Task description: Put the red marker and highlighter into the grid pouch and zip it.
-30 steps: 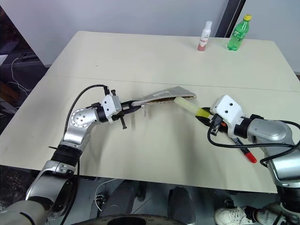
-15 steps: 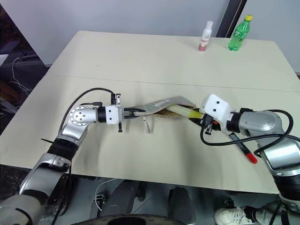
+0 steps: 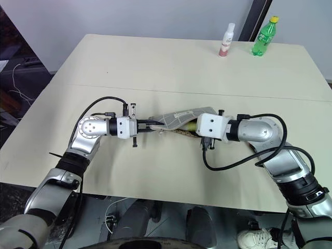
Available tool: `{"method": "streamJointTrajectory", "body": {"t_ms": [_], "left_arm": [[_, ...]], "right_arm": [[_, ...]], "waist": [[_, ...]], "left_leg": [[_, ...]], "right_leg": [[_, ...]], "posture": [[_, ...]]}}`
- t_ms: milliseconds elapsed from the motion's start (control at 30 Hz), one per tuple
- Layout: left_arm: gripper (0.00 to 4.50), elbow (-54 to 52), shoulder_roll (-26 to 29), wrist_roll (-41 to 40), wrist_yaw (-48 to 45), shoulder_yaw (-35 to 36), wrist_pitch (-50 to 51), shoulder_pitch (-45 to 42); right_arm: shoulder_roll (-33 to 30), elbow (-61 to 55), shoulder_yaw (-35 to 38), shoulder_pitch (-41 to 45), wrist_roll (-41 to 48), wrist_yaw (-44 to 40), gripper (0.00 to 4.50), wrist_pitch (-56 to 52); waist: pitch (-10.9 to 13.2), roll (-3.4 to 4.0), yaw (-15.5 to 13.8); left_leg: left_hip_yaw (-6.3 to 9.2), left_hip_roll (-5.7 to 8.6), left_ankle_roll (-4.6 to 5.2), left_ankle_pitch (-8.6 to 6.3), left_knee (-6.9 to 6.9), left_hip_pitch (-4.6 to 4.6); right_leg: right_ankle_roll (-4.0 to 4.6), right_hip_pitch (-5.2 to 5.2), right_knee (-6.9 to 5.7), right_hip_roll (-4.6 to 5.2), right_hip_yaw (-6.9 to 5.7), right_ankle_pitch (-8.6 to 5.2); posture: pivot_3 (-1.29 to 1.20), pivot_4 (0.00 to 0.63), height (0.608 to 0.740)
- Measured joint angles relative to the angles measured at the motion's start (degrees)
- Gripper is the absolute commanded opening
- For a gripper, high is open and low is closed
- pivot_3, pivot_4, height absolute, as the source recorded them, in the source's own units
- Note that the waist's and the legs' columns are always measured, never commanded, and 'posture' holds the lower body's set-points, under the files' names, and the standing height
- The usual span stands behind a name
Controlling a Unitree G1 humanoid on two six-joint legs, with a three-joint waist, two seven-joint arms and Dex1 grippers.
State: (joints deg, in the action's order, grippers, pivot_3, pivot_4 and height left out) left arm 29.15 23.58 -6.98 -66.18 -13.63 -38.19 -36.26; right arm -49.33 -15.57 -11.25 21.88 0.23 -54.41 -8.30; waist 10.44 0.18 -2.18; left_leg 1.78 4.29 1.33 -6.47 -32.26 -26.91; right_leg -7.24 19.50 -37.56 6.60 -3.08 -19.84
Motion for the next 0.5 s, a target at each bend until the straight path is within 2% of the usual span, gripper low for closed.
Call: {"method": "streamJointTrajectory", "body": {"t_ms": [33,100,133,200,300,400,500], "left_arm": [[0.0,0.03,-0.02,-0.07,-0.06,0.04,0.0,0.09],[0.0,0.03,-0.15,-0.57,-0.06,0.09,0.0,0.12],[0.0,-0.01,-0.27,-0.66,0.04,0.09,0.04,0.14],[0.0,-0.02,-0.19,-0.66,0.38,0.21,0.2,0.62],[0.0,-0.1,-0.31,-0.74,1.24,0.52,0.61,1.97],[0.0,-0.11,-0.07,-0.74,2.5,1.26,0.89,3.42],[0.0,-0.52,-0.68,-0.7,3.18,1.28,1.46,3.97]], "right_arm": [[0.32,0.2,0.36,-0.15,0.13,-0.09,1.94,0.33],[1.42,0.07,1.69,-1.08,2.96,-0.82,2.72,0.23],[1.52,-0.38,3.02,-2.29,4.51,-1.11,3.34,0.03],[1.31,-1.69,6.04,-5.31,6.31,-1.08,4.29,-0.58],[0.93,-7.24,12.0,-13.47,11.65,-1.08,4.41,-5.4],[0.95,-16.55,22.77,-25.04,22.88,-0.69,4.41,-16.68],[2.32,-22.16,33.73,-30.22,31.08,1.67,4.41,-23.4]], "waist": [[0.0,0.0,0.01],[0.0,0.0,0.01],[0.0,0.0,-0.06],[0.0,0.0,-0.12],[0.0,0.0,-0.15],[0.0,0.0,-0.18],[-0.02,-0.02,-0.03]], "left_leg": [[0.0,0.0,0.01,0.0,-0.01,0.0],[0.01,0.0,0.02,-0.02,-0.01,0.03],[0.01,0.0,0.1,-0.07,-0.01,0.05],[0.02,0.0,0.15,-0.1,0.0,0.07],[0.03,-0.01,0.17,-0.12,0.03,0.11],[0.09,-0.02,0.18,-0.12,0.04,0.1],[0.05,-0.09,0.14,-0.13,0.07,0.3]], "right_leg": [[-0.01,0.0,0.0,0.0,0.0,0.01],[-0.03,-0.05,-0.01,-0.01,0.0,0.02],[-0.03,-0.07,-0.01,0.0,0.0,0.02],[-0.03,-0.09,-0.01,0.02,0.0,0.02],[-0.03,-0.11,-0.01,0.1,0.01,0.02],[-0.02,-0.12,-0.05,0.14,-0.02,0.03],[0.05,-0.31,-0.04,0.11,0.01,0.05]], "posture": [[0.0,0.15,0.74],[0.0,0.15,0.74],[0.0,0.15,0.74],[0.0,0.15,0.74],[0.0,0.15,0.74],[0.0,0.15,0.74],[0.0,0.15,0.74]]}}
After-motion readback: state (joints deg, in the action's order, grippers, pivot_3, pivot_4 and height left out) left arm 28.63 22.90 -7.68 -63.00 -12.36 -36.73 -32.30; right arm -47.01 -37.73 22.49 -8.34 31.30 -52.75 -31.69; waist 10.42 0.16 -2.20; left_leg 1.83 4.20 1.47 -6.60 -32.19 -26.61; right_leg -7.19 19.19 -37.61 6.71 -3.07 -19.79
